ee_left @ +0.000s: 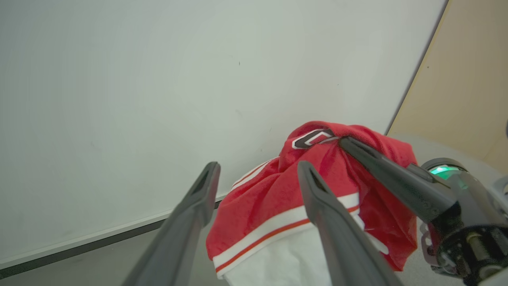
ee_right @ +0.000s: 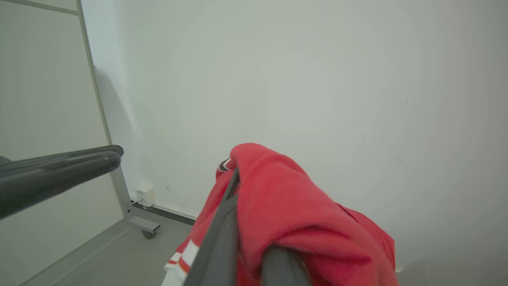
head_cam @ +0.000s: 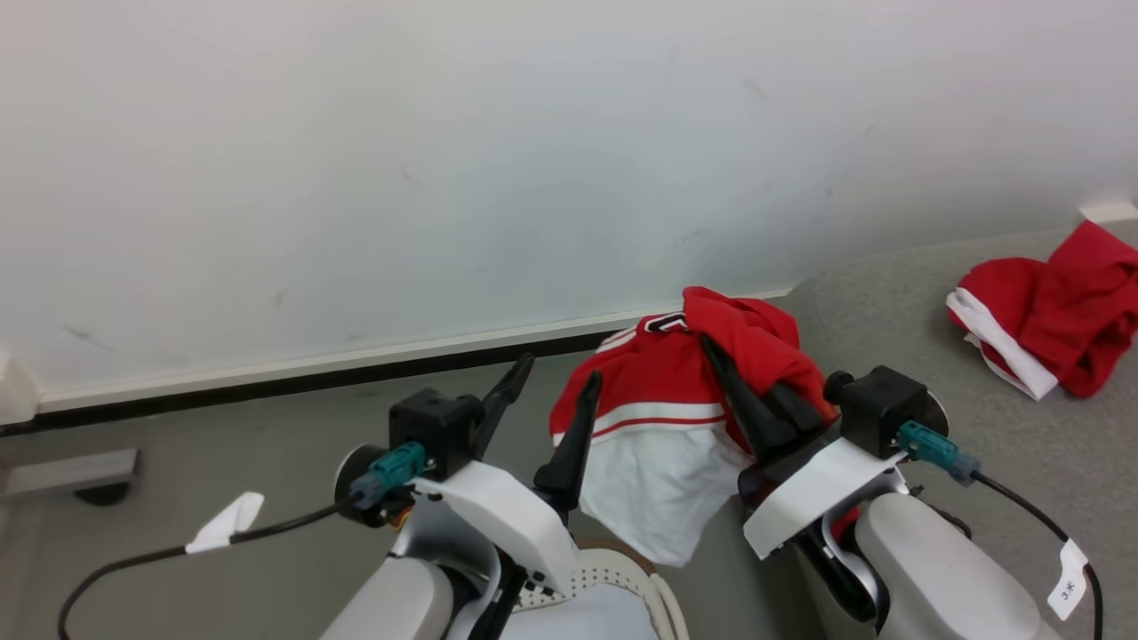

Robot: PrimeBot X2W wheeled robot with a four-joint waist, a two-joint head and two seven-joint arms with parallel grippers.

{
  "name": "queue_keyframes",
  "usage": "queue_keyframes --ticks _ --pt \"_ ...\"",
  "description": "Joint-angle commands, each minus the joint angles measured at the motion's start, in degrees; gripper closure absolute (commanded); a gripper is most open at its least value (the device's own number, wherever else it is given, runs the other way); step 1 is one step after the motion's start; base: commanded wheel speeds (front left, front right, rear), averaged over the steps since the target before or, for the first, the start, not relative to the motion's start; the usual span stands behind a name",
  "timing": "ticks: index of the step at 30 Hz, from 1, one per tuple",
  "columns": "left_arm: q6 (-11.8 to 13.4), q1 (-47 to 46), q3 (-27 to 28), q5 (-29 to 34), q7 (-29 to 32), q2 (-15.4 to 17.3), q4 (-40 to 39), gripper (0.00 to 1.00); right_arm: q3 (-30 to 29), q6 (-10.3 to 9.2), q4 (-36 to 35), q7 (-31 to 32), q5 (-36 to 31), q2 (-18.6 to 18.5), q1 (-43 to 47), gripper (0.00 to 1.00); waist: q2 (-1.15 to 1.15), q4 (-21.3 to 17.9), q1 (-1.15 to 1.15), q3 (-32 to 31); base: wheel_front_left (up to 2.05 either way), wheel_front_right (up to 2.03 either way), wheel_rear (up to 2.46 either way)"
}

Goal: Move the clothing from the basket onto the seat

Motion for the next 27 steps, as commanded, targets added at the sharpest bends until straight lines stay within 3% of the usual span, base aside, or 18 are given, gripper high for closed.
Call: queue_keyframes --ticks 1,27 --pt "0.2 0.7 -0.1 -0.9 -0.2 0.2 -0.1 0.00 -0.3 -0.13 -0.3 -0.1 -0.5 -0.5 0.5 1.00 0.00 -1.0 0.00 0.2 0.00 0.00 0.00" --pt "-0.7 1.2 -3.4 -1.8 -1.5 -1.3 -0.9 0.00 -3.9 -0.13 -5.0 -0.1 -1.2 -8.0 2.3 1.00 0.00 -16.5 0.00 2.4 0.00 0.00 0.00"
